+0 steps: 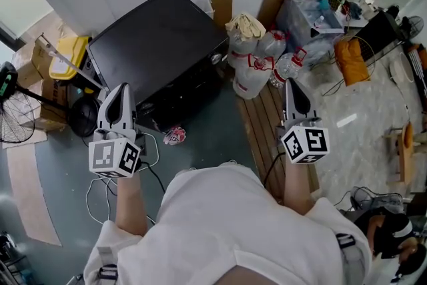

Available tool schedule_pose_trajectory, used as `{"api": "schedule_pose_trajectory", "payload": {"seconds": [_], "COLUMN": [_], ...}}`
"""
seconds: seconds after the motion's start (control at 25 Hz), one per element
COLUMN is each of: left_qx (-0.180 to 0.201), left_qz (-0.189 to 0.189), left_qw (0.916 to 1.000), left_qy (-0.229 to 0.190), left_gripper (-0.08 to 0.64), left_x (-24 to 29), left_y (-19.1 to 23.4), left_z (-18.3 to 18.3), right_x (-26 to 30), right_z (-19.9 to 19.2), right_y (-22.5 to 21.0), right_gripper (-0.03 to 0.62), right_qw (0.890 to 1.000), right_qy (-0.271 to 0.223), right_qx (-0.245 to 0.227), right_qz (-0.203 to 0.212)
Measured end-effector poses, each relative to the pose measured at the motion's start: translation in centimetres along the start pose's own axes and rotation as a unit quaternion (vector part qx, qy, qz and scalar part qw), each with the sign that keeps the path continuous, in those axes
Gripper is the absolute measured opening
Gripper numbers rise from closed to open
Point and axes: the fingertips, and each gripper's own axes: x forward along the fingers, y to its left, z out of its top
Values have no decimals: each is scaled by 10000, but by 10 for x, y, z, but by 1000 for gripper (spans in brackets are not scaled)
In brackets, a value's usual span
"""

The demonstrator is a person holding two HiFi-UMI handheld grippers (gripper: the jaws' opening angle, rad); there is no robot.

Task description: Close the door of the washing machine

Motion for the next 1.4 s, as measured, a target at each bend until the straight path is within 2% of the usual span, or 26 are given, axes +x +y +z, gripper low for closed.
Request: {"api": "schedule_pose_trajectory", "payload": {"seconds": [0.36,1.04,1.4], "left_qx": [-213,-281,-328], "left_qz": [556,104,158], "left_qw": [9982,9996,9993], "left_qy": [66,13,-28], "left_gripper": [5,5,5], "left_x": [-45,-54,-71], "left_y": [26,35,56], "left_z": [-12,-15,-19], "right_x": [-12,-22,-27], "right_z": [0,-3,-4], "right_y": [-3,58,77], "right_gripper": [-2,-3,-2], "right_qw": [9998,9997,9996], "right_qy": [96,67,32], "right_qx": [-54,-78,-129], "right_qz": [-172,-199,-269]}}
